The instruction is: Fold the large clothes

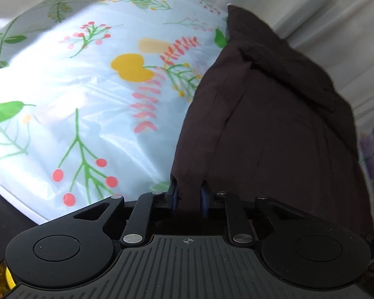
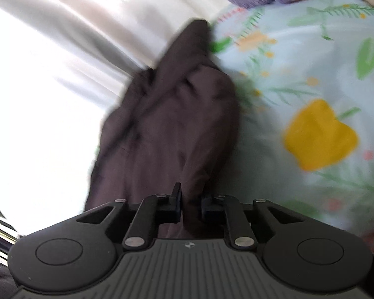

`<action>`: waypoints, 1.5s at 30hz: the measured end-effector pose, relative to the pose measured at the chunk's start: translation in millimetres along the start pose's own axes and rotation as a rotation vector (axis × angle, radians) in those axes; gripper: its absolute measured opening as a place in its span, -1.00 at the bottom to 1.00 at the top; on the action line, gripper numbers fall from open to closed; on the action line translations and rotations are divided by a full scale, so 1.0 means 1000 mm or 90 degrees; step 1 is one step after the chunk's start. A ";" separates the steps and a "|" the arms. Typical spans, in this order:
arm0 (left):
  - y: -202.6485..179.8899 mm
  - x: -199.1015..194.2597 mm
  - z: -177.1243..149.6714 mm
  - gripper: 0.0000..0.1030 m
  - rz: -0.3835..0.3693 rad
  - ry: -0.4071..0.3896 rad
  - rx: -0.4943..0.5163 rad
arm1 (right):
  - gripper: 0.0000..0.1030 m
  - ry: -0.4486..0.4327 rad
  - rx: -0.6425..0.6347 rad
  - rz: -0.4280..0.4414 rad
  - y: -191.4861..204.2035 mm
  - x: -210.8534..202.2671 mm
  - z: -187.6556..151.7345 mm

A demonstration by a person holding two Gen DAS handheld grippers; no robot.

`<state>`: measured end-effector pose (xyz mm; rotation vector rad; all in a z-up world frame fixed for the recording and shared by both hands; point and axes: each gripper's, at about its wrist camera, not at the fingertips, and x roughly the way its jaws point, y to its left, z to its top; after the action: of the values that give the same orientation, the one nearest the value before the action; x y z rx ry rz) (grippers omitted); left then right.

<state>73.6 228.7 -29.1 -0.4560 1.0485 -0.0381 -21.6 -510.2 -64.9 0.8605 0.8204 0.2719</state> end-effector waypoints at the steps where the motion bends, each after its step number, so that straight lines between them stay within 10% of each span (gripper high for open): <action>1: -0.002 -0.003 0.001 -0.65 -0.005 -0.007 -0.002 | -0.77 -0.014 0.005 0.025 0.005 -0.001 0.002; 21: -0.061 -0.049 0.096 -0.73 -0.199 -0.195 -0.035 | -0.81 -0.194 -0.072 0.126 0.086 0.045 0.116; 33: -0.092 -0.011 0.210 -0.72 -0.232 -0.244 -0.043 | -0.81 -0.281 -0.136 -0.004 0.120 0.109 0.217; 45: -0.103 0.118 0.311 -0.54 -0.127 -0.229 -0.089 | -0.73 -0.262 -0.135 -0.165 0.102 0.206 0.271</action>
<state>413.9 214.0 41.9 -0.6666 0.6512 -0.0583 326.2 -490.2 5.8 0.5759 0.4991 -0.0482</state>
